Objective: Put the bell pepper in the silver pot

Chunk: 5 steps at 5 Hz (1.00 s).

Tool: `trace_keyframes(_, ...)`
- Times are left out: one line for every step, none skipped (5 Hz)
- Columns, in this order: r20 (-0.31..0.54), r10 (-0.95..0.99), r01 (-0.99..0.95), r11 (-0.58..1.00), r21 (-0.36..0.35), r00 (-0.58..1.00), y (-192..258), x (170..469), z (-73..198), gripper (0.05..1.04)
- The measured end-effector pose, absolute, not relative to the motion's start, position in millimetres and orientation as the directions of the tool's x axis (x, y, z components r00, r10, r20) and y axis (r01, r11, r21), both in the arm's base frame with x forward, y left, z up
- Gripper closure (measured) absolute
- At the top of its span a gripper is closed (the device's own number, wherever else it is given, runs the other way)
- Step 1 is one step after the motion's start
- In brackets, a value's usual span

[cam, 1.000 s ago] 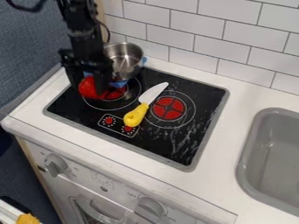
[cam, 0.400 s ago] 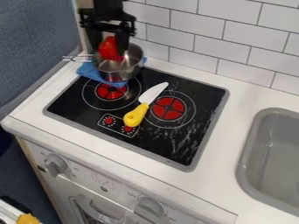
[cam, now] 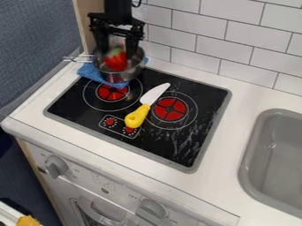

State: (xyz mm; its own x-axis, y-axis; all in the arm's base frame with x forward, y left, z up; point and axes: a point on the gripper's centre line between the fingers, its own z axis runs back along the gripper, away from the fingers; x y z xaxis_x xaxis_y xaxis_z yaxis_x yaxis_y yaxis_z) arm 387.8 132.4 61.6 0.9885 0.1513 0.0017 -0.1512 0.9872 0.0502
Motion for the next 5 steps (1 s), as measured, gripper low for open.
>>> trace_keyframes(0.005,0.122,-0.122,0.991,0.051,0.993,129,388,59,0.081)
trace_keyframes(0.059,0.070,-0.073,0.996,0.048,0.996,113,394,77,0.084)
trace_keyframes(0.143,-0.001,-0.006,0.999,0.050,0.990,86,392,109,0.084)
trace_keyframes(0.129,-0.047,0.041,0.998,0.047,0.991,74,384,105,0.084)
trace_keyframes(0.128,-0.046,0.041,0.998,0.044,0.991,73,384,104,0.084)
